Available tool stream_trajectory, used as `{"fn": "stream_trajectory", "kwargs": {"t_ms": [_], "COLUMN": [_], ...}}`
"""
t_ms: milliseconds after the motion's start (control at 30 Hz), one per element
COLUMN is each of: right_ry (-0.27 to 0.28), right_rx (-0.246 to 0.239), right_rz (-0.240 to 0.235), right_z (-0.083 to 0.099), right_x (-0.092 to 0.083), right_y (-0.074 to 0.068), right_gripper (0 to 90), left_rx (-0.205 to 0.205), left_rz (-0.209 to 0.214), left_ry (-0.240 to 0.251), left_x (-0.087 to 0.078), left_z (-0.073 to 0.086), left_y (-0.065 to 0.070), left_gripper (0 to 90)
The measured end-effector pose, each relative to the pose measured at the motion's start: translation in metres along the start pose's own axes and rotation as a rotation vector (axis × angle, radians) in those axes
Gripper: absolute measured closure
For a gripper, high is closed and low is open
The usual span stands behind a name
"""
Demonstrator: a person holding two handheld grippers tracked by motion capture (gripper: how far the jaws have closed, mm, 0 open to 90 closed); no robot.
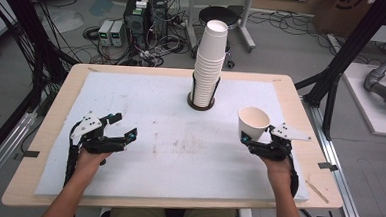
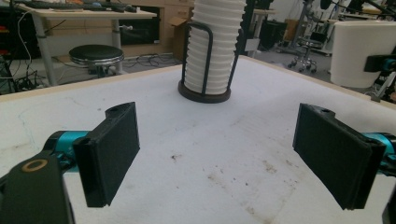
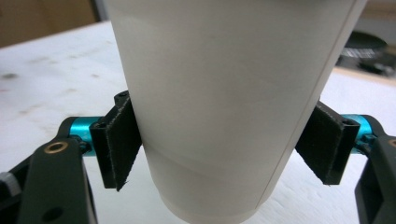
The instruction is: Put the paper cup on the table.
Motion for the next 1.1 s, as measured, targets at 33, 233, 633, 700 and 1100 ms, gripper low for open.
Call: {"fn": "stream_trajectory", "kwargs": {"t_ms": [33,233,633,700,1100], "right_ry": [-0.015,-0.123,-0.25,-0.264,-0.286], "right_rx": [0.006,0.079,0.069,0.053,0.05], "right_rz": [0.017,0.089,0.094,0.089,0.062], "right_z": [0.003,0.025,0.044,0.047,0.054], "right_x": [0.002,0.017,0.017,0.014,0.007], "right_y": [0.006,0.031,0.035,0.035,0.032], "right_gripper": [23.1,22.8,22.3,22.2,18.8], "left_rx": [0.002,0.006,-0.002,-0.003,-0.025], "left_rz": [0.002,0.003,-0.015,-0.016,-0.019], "left_ry": [-0.003,-0.018,-0.031,-0.03,-0.037], "left_x": [0.0,0.001,0.002,0.003,0.005], "left_z": [0.001,0.004,0.007,0.007,0.008], "left_y": [0.0,0.001,-0.004,-0.004,-0.007], "left_gripper": [14.6,14.6,14.6,14.7,14.7]}}
Point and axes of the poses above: each handheld gripper's, and its own axes: x roughly forward along the jaws, z roughly out of its underside, y roughly to its right, the point moved 8 cm from there along x, roughly forward along the jaws, and after that the axes turned 8 degrees about -z, right-handed, at the moved point
